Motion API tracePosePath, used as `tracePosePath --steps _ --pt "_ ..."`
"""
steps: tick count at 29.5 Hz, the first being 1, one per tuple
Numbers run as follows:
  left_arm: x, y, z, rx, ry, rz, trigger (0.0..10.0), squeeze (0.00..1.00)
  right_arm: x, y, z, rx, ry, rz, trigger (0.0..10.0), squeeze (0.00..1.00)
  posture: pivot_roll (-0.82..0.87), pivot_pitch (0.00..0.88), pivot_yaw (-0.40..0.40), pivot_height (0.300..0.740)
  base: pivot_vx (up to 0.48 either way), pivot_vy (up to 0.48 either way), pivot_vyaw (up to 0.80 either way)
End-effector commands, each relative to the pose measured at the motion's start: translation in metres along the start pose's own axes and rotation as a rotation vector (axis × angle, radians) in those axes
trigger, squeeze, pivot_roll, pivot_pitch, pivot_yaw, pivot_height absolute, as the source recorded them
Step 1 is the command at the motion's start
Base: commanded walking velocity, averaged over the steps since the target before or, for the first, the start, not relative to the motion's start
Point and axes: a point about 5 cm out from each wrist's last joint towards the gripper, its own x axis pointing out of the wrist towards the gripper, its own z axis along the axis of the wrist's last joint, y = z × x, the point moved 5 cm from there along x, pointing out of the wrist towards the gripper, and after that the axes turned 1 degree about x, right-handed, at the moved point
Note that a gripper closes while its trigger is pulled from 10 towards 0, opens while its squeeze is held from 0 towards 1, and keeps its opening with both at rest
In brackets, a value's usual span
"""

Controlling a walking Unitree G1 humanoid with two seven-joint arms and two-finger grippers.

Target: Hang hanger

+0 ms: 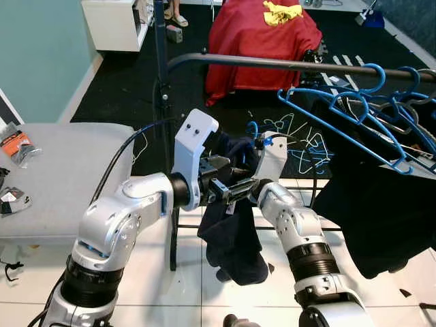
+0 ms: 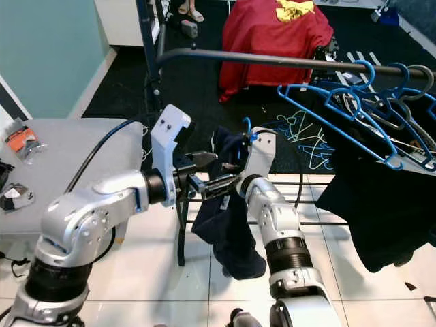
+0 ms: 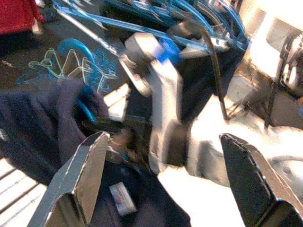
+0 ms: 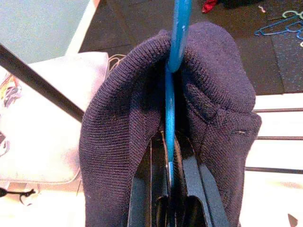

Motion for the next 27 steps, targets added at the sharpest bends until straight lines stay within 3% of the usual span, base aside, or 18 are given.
tracePosePath --steps 1,2,3,5,7,10,11,13,14,16,19,27 --pt "-0.003 0.029 0.006 0.002 -0.04 0.164 10.0 0.0 -0.001 0.002 0.002 -0.008 0.008 0.038 10.0 0.0 -0.04 0.174 -0.04 0.74 0.0 0.0 0.0" --pt "-0.006 0.052 -0.002 -0.007 -0.004 0.3 10.0 0.0 -0.002 0.005 0.0 -0.041 0.043 0.087 10.0 0.0 -0.04 0.171 -0.035 0.74 0.0 0.0 0.0" --pt "-0.009 0.066 -0.009 -0.011 0.029 0.382 10.0 0.0 -0.004 0.007 -0.003 -0.064 0.069 0.121 10.0 0.0 -0.04 0.171 -0.035 0.74 0.0 0.0 0.0" --pt "-0.009 0.066 -0.009 -0.011 0.029 0.382 10.0 0.0 -0.004 0.007 -0.003 -0.064 0.069 0.121 10.0 0.0 -0.04 0.171 -0.035 0.74 0.0 0.0 0.0" --pt "-0.021 0.089 -0.037 -0.022 0.137 0.541 10.0 0.0 -0.008 0.011 0.012 -0.09 0.048 0.203 10.0 0.0 -0.05 0.159 -0.021 0.74 0.0 0.0 0.0" --pt "-0.026 0.093 -0.047 -0.022 0.174 0.574 10.0 0.0 -0.009 0.012 0.022 -0.106 0.022 0.225 10.0 0.0 -0.05 0.159 -0.02 0.74 0.0 0.0 0.0" --pt "-0.033 0.096 -0.058 -0.021 0.205 0.608 10.0 0.0 -0.012 0.012 0.053 -0.182 -0.062 0.259 10.0 0.0 -0.05 0.162 -0.022 0.74 0.0 0.0 0.0" --pt "-0.033 0.096 -0.058 -0.021 0.205 0.608 10.0 0.0 -0.012 0.012 0.053 -0.182 -0.062 0.259 10.0 0.0 -0.05 0.162 -0.022 0.74 0.0 0.0 0.0" --pt "-0.035 0.096 -0.06 -0.022 0.203 0.613 10.0 0.0 -0.013 0.012 0.063 -0.215 -0.09 0.268 10.0 0.0 -0.05 0.162 -0.022 0.74 0.0 0.0 0.0" --pt "-0.038 0.097 -0.059 -0.016 0.135 0.641 10.0 0.0 -0.015 0.012 0.087 -0.36 -0.179 0.258 10.0 0.0 -0.05 0.159 -0.027 0.74 0.0 0.0 0.0" --pt "-0.04 0.097 -0.062 -0.029 0.105 0.665 10.0 0.0 -0.017 0.011 0.102 -0.426 -0.233 0.244 10.0 0.0 -0.05 0.158 -0.03 0.74 0.0 0.0 0.0" --pt "-0.041 0.089 -0.067 -0.026 0.113 0.657 10.0 0.0 -0.018 0.009 0.131 -0.44 -0.327 0.222 10.0 0.0 -0.04 0.155 -0.041 0.74 0.0 0.0 0.0"
